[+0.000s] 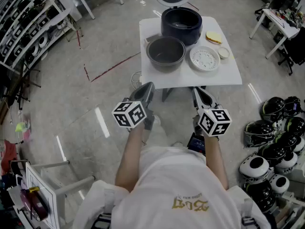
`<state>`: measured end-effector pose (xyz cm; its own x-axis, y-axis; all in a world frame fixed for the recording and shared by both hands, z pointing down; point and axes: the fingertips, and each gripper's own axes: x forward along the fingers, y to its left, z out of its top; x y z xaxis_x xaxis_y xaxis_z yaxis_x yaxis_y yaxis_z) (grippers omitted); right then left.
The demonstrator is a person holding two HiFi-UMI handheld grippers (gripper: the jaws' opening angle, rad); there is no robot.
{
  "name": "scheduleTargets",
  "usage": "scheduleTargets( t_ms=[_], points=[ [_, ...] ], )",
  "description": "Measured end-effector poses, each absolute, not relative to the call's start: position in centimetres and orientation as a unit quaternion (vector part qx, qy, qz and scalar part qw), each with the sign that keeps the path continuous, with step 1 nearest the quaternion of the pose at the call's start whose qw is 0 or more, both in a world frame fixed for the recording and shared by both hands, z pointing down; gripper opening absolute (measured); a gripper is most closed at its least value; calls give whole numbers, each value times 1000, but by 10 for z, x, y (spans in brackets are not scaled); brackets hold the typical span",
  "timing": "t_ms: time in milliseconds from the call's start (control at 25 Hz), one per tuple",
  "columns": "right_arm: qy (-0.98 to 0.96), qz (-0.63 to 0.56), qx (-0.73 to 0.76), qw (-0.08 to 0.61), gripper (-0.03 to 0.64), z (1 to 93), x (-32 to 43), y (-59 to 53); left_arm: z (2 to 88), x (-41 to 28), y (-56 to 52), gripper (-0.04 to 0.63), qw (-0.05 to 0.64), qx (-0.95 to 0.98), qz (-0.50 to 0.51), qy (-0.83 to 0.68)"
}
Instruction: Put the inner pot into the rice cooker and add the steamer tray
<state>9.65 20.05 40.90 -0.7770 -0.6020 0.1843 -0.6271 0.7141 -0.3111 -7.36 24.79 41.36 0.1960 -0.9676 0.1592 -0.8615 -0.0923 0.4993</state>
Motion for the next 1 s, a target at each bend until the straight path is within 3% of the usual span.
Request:
scheduleTargets(
  t_ms=[440,480,520,600,680,1000],
  points=[
    [-930,199,309,31,9,412,103,205,418,-68,251,18,242,721,-91,-643],
    [-929,210,306,20,9,409,105,204,421,-69,251,51,243,717,-88,-648],
    [-928,218,302,14,14,407,106,202,424,-71,250,135,248,713,-84,-651],
    [-928,225,296,18,108,408,106,198,431,-76,248,218,259,703,-81,-657],
    [-927,229,295,25,154,413,109,192,435,-83,245,219,260,695,-82,-665],
    [-920,249,298,46,158,437,104,161,458,-108,217,196,283,673,-88,-677]
  ],
)
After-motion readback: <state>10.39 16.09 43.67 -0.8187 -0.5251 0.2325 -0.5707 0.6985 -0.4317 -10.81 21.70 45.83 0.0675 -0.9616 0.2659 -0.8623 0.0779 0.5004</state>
